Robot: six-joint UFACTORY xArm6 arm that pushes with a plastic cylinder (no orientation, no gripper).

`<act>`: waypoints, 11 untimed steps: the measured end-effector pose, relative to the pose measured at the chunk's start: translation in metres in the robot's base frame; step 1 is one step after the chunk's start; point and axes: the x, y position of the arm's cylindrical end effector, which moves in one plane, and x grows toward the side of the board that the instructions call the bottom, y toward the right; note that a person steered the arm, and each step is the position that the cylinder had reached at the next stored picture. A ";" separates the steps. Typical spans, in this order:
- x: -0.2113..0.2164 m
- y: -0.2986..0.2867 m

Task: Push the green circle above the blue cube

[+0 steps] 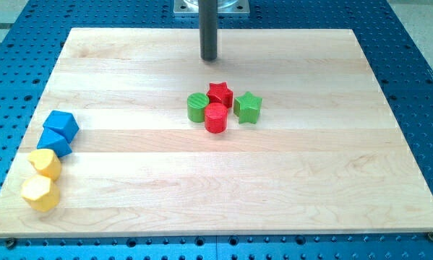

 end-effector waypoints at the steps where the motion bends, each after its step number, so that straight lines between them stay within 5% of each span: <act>1: 0.001 0.080; 3: 0.115 0.145; 5: 0.164 0.107; 6: 0.131 0.050; 9: 0.187 -0.026; 11: 0.185 -0.094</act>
